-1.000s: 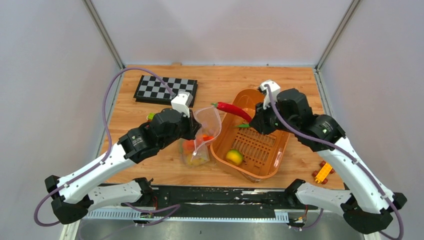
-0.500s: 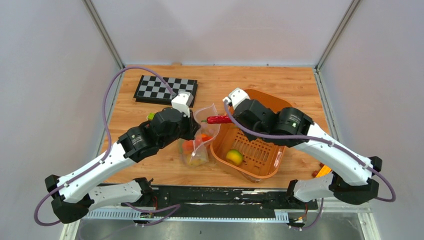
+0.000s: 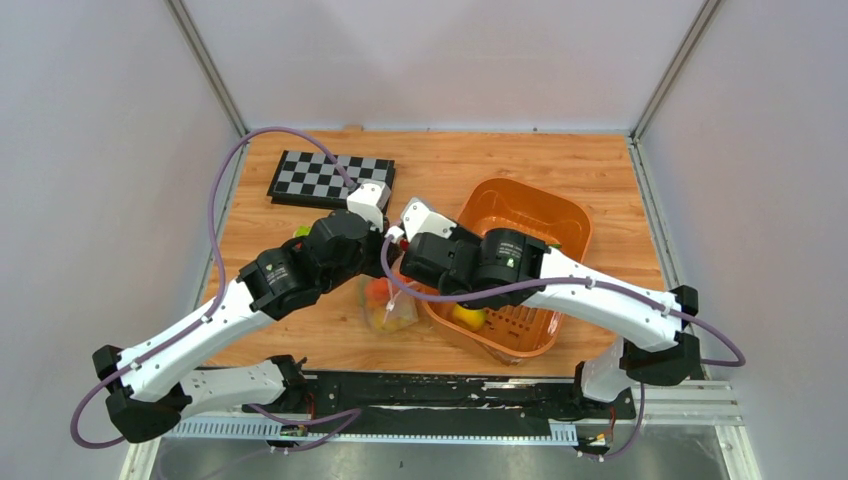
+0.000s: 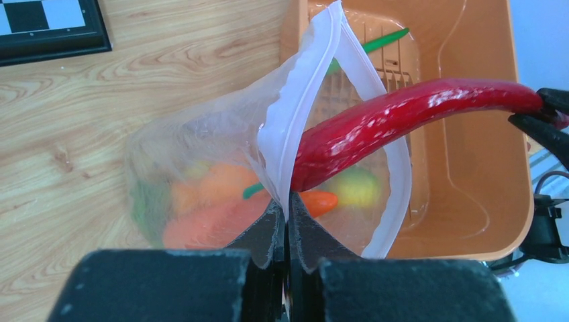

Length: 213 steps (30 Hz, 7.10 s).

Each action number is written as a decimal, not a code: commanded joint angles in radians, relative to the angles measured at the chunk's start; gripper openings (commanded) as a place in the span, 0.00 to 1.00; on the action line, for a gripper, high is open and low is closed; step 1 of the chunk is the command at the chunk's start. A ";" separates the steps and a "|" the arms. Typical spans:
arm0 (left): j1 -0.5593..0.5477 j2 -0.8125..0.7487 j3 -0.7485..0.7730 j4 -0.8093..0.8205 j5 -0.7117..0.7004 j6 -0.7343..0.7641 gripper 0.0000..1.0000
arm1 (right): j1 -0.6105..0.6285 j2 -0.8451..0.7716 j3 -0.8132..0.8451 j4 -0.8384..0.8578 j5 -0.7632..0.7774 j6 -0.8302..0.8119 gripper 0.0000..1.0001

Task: Place the food in the zip-top bag and seal the zipper
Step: Place the fake vegetable in the zipper food storage bag, then pick up the fake vegetable from the bin, then place the fake vegetable in the zipper food storage bag.

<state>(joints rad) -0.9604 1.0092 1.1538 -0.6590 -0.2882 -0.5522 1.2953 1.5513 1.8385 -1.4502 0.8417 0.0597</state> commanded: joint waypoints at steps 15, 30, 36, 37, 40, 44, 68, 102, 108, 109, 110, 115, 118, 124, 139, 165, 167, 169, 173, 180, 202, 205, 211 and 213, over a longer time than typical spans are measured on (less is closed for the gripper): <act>0.004 -0.106 -0.059 0.110 -0.003 -0.017 0.04 | 0.042 -0.193 -0.167 0.516 -0.208 -0.100 0.38; 0.004 -0.166 -0.085 0.135 -0.041 -0.053 0.04 | -0.074 -0.433 -0.408 0.661 -0.175 0.140 0.63; 0.003 -0.086 0.113 -0.041 0.030 -0.007 0.05 | -0.480 -0.542 -0.615 0.674 -0.482 0.399 0.69; 0.003 -0.040 0.171 -0.117 0.019 0.024 0.05 | -0.524 -0.550 -0.650 0.678 -0.503 0.435 0.70; 0.005 0.080 0.239 -0.273 -0.065 0.058 0.01 | -0.612 -0.557 -0.747 0.702 -0.516 0.528 0.75; 0.004 0.118 0.263 -0.241 0.021 0.016 0.00 | -0.691 -0.501 -0.786 0.725 -0.536 0.581 0.79; 0.005 0.019 0.051 -0.084 0.007 0.016 0.00 | -0.808 0.004 -0.721 0.713 -0.209 1.036 0.59; 0.005 -0.011 0.039 -0.062 0.019 0.007 0.01 | -0.848 0.069 -0.824 0.861 -0.309 0.946 0.15; 0.005 0.007 0.040 -0.052 0.033 0.006 0.01 | -0.848 -0.044 -0.783 0.839 -0.370 0.802 0.02; 0.005 0.008 0.040 -0.052 0.035 0.007 0.01 | -0.847 -0.057 -0.777 0.830 -0.385 0.788 0.01; 0.005 0.010 0.040 -0.052 0.034 0.007 0.01 | -0.848 -0.071 -0.776 0.825 -0.405 0.778 0.00; 0.005 0.014 0.039 -0.049 0.030 0.006 0.01 | -0.841 -0.161 -0.803 0.825 -0.523 0.748 0.00; 0.006 0.016 0.040 -0.042 0.038 0.006 0.01 | -0.818 -0.253 -0.836 0.854 -0.487 0.731 0.00; 0.005 0.026 0.042 -0.037 0.052 0.006 0.01 | -0.799 -0.422 -0.854 0.968 -0.516 0.572 0.00; 0.005 0.036 0.048 0.007 0.110 -0.015 0.01 | -0.449 -0.570 -0.663 1.299 -0.383 0.277 0.00; 0.005 -0.078 0.012 0.034 0.073 -0.065 0.02 | -0.119 -0.171 -0.839 2.230 0.076 -0.053 0.00; 0.005 -0.079 0.012 0.038 0.065 -0.066 0.02 | -0.103 -0.152 -0.831 2.231 0.094 -0.070 0.00; 0.005 -0.081 0.011 0.041 0.058 -0.069 0.02 | -0.081 -0.135 -0.829 2.249 0.109 -0.103 0.00; 0.005 -0.095 0.001 0.041 0.027 -0.077 0.02 | -0.023 -0.108 -0.842 2.306 0.138 -0.175 0.00; 0.005 -0.142 -0.014 0.032 -0.047 -0.089 0.03 | 0.046 -0.170 -0.837 1.958 -0.035 -0.080 0.26; 0.004 -0.156 -0.035 0.035 -0.040 -0.089 0.03 | -0.103 -0.449 -0.624 1.201 -0.285 0.201 0.59; 0.005 -0.155 -0.033 0.027 -0.046 -0.082 0.03 | -0.227 -0.432 -0.592 1.042 -0.486 0.324 0.64; 0.005 -0.158 -0.033 0.012 -0.058 -0.079 0.04 | -0.285 -0.380 -0.609 1.002 -0.689 0.377 0.61; 0.005 -0.157 -0.034 0.014 -0.056 -0.080 0.04 | -0.285 -0.349 -0.591 0.995 -0.743 0.377 0.59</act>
<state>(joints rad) -0.9554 0.8677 1.1137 -0.6907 -0.3256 -0.6273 1.0065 1.1561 1.2114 -0.3950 0.2764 0.3817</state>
